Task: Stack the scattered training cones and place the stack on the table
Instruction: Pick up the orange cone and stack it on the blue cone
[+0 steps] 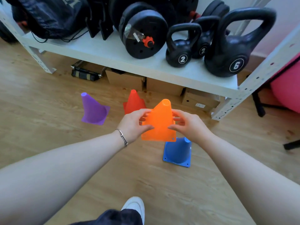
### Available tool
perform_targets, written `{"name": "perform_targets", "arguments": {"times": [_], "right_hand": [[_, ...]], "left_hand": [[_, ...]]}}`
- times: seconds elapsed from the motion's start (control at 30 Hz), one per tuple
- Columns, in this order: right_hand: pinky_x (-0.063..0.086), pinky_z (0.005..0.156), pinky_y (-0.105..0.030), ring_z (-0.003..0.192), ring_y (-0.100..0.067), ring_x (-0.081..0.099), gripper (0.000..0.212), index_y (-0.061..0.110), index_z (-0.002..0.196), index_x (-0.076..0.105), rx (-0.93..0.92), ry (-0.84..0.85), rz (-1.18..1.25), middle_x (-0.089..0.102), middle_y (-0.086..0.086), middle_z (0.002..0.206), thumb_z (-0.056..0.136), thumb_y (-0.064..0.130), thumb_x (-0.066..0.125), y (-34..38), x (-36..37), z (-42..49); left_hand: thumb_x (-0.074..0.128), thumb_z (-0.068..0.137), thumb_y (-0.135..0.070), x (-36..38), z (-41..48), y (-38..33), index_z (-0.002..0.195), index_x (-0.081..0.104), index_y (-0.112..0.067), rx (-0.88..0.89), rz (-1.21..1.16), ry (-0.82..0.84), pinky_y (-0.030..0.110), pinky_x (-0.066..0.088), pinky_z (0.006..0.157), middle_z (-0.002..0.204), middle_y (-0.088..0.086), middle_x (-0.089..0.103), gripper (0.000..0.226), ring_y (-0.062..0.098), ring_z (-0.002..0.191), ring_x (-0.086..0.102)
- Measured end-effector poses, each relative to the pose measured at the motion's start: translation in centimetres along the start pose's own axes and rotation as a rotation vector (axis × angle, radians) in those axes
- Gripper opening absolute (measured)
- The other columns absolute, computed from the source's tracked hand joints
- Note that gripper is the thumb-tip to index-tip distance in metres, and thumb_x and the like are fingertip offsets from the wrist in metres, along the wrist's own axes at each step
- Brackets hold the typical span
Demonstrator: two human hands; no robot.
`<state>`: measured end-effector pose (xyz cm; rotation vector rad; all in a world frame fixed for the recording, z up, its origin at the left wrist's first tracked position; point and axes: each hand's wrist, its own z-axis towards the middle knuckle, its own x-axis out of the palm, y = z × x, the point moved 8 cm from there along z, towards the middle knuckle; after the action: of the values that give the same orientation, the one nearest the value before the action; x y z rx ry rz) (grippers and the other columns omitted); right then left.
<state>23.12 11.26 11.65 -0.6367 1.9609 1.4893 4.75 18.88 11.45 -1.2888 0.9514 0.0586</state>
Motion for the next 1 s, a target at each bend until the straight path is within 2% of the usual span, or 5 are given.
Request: {"name": "perform_targets", "arguments": {"times": [0.13, 0.37, 0.6, 0.9, 1.0], "right_hand": [[0.048, 0.100, -0.032, 0.117, -0.007, 0.059, 0.067, 0.037, 0.136, 0.047, 0.045, -0.043, 0.026, 0.064, 0.006, 0.127, 0.076, 0.037, 0.076, -2.2, -2.4, -1.8], [0.049, 0.100, -0.032, 0.117, -0.007, 0.058, 0.069, 0.035, 0.137, 0.047, 0.124, -0.077, 0.058, 0.062, 0.008, 0.130, 0.075, 0.034, 0.077, -7.2, -3.5, -4.2], [0.048, 0.097, -0.026, 0.118, -0.006, 0.058, 0.066, 0.032, 0.136, 0.049, 0.209, -0.068, 0.134, 0.062, 0.007, 0.129, 0.076, 0.027, 0.078, -11.4, -1.4, -5.6], [0.048, 0.098, -0.032, 0.119, -0.015, 0.058, 0.065, 0.027, 0.137, 0.046, 0.297, 0.008, 0.115, 0.062, 0.000, 0.130, 0.079, 0.023, 0.075, -14.7, 2.8, -5.4], [0.048, 0.096, -0.030, 0.117, -0.014, 0.060, 0.065, 0.027, 0.136, 0.047, 0.309, 0.009, 0.104, 0.063, 0.000, 0.128, 0.078, 0.022, 0.075, -15.6, 3.9, -5.4]], "left_hand": [[0.080, 0.070, -0.030, 2.6, 1.1, -2.2, 0.124, 0.055, -0.030, 0.026, 0.001, 0.056, 0.029, 0.054, 0.087, 0.111, -0.004, 0.065, 0.060, 0.009, 0.098, 0.063], [0.080, 0.070, -0.027, 8.0, 1.6, -3.7, 0.122, 0.057, -0.032, 0.044, -0.038, 0.148, 0.023, 0.050, 0.085, 0.109, -0.005, 0.065, 0.057, 0.009, 0.098, 0.063], [0.079, 0.070, -0.026, 12.3, 1.5, -2.4, 0.120, 0.057, -0.032, 0.033, -0.022, 0.236, 0.025, 0.051, 0.088, 0.107, -0.007, 0.064, 0.055, 0.007, 0.096, 0.062], [0.079, 0.069, -0.025, 16.3, 1.7, 1.2, 0.124, 0.053, -0.029, 0.002, 0.067, 0.368, 0.033, 0.053, 0.088, 0.112, 0.000, 0.066, 0.061, 0.013, 0.097, 0.065], [0.079, 0.069, -0.023, 17.5, 1.7, 2.2, 0.124, 0.053, -0.027, -0.011, 0.063, 0.405, 0.032, 0.053, 0.089, 0.112, 0.001, 0.066, 0.061, 0.013, 0.098, 0.065]]}}
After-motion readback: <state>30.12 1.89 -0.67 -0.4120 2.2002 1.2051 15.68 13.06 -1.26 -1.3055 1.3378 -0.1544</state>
